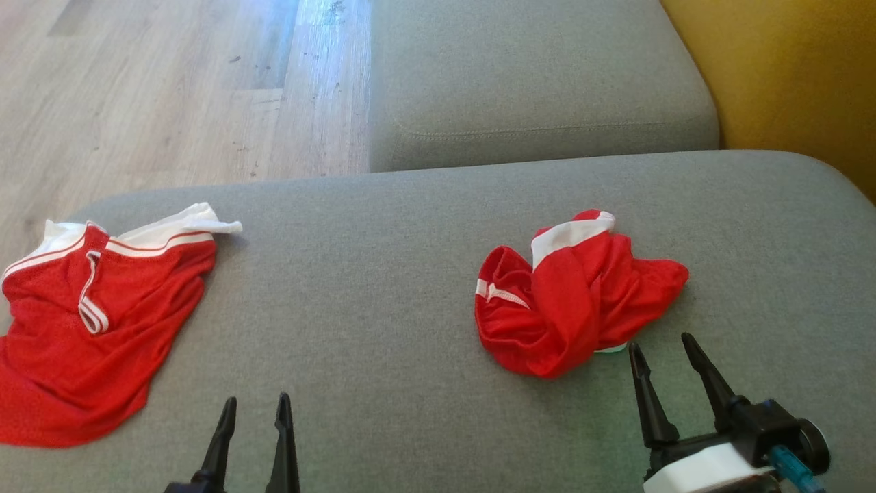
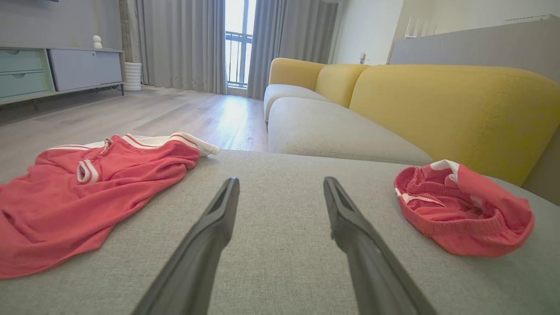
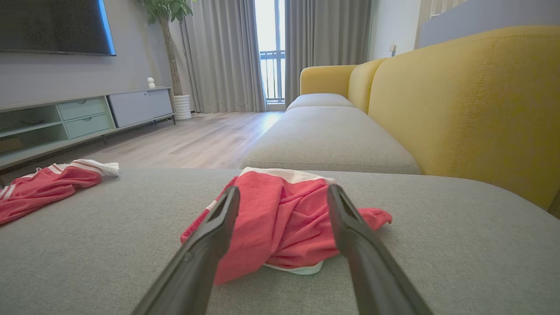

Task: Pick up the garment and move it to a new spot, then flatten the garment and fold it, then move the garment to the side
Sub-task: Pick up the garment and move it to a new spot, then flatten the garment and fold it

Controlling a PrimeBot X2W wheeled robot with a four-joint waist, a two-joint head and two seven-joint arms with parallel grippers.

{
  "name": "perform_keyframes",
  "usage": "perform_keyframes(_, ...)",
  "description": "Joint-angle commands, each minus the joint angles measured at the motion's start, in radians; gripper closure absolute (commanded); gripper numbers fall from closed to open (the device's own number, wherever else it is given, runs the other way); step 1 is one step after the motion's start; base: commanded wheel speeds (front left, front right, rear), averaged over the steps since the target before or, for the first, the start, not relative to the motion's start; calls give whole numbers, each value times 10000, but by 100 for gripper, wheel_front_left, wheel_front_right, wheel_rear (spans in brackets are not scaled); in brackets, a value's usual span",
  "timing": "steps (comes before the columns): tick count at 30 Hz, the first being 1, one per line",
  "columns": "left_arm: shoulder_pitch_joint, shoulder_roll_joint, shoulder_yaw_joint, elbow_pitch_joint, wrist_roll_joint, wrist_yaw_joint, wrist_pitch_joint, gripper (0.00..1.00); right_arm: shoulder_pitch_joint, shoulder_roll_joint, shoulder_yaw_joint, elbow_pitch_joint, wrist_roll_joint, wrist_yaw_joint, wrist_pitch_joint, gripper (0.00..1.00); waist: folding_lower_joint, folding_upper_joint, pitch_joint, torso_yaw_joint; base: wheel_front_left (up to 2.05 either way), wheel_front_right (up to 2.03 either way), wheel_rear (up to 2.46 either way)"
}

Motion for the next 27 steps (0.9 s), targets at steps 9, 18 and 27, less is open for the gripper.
perform_keyframes(9, -323, -73, 262, -153, -18, -48, -97, 0, -327, -35, 322, -232, 83, -7, -61, 0, 0, -1, -43, -58, 0, 0, 0)
perform_keyframes(18, -449, -74, 47, -94, -136, -36, -97, 0, -322, -35, 383, -243, 60, -7, -61, 0, 0, -1, 29, -196, 0, 0, 0)
perform_keyframes(27, -1429, -75, -466, 167, -89, -166, -97, 0, -454, -35, 464, -332, -131, -7, -61, 0, 0, -1, 575, -535, 0, 0, 0)
